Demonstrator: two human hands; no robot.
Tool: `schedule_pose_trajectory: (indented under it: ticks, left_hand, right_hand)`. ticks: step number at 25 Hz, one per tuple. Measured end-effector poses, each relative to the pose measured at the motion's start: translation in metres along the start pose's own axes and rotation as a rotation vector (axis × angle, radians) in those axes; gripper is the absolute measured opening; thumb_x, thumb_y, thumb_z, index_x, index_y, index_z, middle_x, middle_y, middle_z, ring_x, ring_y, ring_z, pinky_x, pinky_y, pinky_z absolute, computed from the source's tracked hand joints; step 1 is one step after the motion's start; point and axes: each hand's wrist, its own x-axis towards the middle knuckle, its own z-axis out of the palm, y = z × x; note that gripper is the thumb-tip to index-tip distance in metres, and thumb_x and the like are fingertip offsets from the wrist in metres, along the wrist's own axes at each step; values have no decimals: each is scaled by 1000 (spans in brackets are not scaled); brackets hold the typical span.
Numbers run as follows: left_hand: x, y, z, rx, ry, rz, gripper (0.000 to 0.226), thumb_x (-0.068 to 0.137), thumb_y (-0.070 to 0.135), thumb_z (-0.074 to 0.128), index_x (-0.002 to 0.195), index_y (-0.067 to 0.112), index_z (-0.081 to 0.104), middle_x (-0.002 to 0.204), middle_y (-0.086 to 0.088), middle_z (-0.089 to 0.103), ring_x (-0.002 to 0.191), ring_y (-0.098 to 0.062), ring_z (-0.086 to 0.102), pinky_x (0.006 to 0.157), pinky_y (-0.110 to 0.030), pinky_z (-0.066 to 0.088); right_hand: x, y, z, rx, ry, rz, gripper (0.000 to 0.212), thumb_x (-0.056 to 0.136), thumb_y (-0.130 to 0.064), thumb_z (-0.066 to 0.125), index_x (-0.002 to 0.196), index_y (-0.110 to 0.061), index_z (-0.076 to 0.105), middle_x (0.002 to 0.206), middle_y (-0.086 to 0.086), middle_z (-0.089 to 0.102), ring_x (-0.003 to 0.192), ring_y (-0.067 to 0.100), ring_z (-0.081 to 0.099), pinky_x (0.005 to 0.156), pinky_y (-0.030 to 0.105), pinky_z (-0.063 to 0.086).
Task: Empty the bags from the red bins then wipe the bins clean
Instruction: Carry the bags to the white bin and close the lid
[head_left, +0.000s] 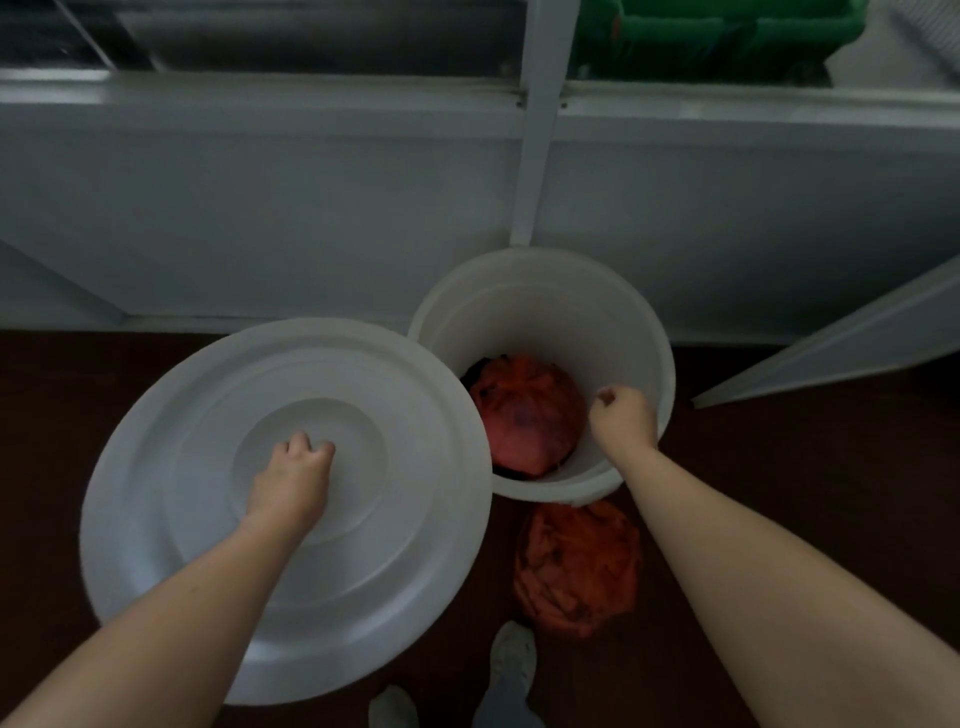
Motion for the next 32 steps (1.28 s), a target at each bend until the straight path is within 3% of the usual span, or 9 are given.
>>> schedule_pose_trajectory:
  ticks: [16, 22, 27, 32]
  left_hand:
    - [-130, -63, 89, 32, -90, 162, 46, 98, 17, 49, 144, 22, 46, 127, -11, 43, 125, -31, 42, 80, -44, 49]
    - [-148, -36, 160, -12, -162, 187, 39, 97, 15, 52, 136, 13, 53, 120, -17, 46, 115, -37, 47, 86, -48, 50]
    - [-135, 5, 223, 27, -200, 182, 47, 99, 20, 49, 145, 19, 44, 132, -13, 42, 124, -33, 41, 93, -43, 48]
    - [-119, 49, 287, 2, -173, 168, 40, 98, 18, 52, 137, 15, 53, 122, -14, 47, 116, -34, 44, 81, -46, 53]
  right_hand:
    - [-209, 121, 32, -37, 3, 215, 25, 97, -18, 51, 113, -17, 70, 115, 10, 69, 107, 30, 63, 83, 27, 44]
    - [-215, 193, 48, -72, -12, 220, 22, 94, -19, 56, 110, -16, 71, 112, 14, 71, 107, 33, 65, 86, 31, 48]
    - [-185, 258, 66, -146, -49, 165, 45, 95, -28, 65, 137, -15, 58, 125, 15, 62, 117, 33, 60, 97, 36, 48]
    - [-133, 311, 94, -218, -141, 115, 59, 94, -36, 67, 147, -20, 46, 135, 14, 49, 121, 34, 55, 99, 40, 48]
